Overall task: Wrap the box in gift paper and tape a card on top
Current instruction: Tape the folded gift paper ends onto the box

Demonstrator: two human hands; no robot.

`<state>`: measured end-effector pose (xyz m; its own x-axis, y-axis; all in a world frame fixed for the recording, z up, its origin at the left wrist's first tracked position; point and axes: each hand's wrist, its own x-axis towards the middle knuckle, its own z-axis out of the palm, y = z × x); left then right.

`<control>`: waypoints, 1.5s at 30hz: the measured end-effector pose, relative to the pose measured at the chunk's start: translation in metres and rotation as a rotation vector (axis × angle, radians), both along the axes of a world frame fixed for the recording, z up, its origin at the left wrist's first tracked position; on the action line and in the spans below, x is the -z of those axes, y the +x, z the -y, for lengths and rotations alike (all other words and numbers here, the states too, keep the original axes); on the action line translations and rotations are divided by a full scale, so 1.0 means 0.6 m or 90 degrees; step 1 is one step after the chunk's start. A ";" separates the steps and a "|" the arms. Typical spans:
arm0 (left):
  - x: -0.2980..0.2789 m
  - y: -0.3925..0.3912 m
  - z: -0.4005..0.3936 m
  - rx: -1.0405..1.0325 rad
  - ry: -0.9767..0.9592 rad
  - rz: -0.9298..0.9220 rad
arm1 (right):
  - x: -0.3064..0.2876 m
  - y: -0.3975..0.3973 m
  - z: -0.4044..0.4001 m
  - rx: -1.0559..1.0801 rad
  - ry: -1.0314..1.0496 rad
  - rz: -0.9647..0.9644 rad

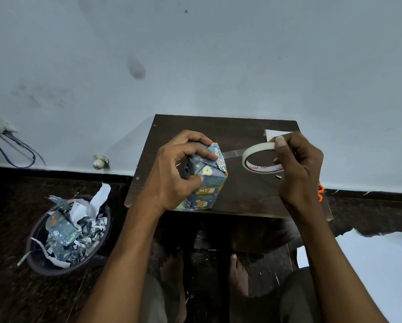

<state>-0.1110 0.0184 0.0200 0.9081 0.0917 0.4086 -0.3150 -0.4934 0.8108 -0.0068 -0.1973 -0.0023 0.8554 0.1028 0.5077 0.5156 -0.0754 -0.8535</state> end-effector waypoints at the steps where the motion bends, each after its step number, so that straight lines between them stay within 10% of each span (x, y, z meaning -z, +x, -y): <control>1: 0.001 0.002 -0.001 0.001 -0.009 -0.006 | 0.000 0.001 0.000 -0.009 0.002 -0.008; 12: -0.001 0.014 0.026 -0.253 0.149 0.061 | 0.008 0.004 -0.016 -0.124 -0.006 -0.105; 37: -0.004 0.017 0.033 -0.152 0.100 -0.065 | 0.038 0.019 -0.018 -0.188 -0.160 -0.266; 45: -0.005 0.016 0.035 -0.140 0.106 -0.032 | 0.029 0.034 0.061 0.260 -0.535 -0.128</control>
<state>-0.1016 -0.0026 0.0233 0.8934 0.2240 0.3894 -0.1475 -0.6726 0.7251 0.0138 -0.2341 -0.0195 0.9690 0.0412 0.2435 0.1638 -0.8453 -0.5086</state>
